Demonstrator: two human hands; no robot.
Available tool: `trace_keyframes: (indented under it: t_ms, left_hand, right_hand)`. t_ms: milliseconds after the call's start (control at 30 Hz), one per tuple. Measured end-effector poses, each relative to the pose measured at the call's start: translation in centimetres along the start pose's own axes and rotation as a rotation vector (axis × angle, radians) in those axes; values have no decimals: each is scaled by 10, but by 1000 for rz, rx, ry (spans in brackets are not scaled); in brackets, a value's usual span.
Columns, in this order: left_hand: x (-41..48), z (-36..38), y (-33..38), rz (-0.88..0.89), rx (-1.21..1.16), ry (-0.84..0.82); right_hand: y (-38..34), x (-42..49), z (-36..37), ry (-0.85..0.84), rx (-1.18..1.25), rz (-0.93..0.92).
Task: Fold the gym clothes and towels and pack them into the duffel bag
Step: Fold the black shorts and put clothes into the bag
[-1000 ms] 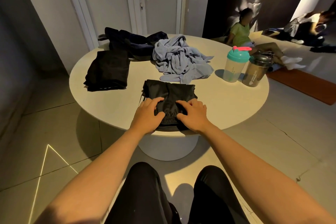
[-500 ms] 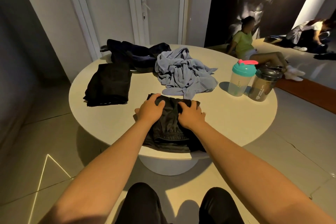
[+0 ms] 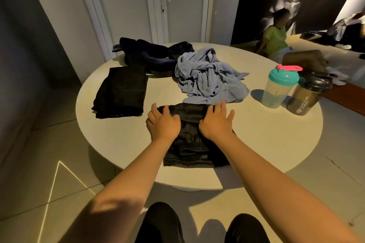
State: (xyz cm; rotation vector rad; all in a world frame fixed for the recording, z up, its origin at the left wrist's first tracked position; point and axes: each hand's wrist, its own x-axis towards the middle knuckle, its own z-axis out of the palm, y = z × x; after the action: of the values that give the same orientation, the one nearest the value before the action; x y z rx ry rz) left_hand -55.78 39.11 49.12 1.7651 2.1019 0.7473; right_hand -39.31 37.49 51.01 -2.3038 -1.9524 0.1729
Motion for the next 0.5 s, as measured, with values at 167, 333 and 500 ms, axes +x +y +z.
trace_keyframes:
  t_ms: [167, 333, 500]
  left_hand:
    - [-12, -6, 0, 499, 140, 83]
    - [-26, 0, -12, 399, 276, -262]
    - [-53, -7, -14, 626, 140, 105]
  right_hand:
    - [1, -16, 17, -125, 130, -23]
    - [11, -26, 9, -39, 103, -50]
    - [23, -60, 15, 122, 138, -47]
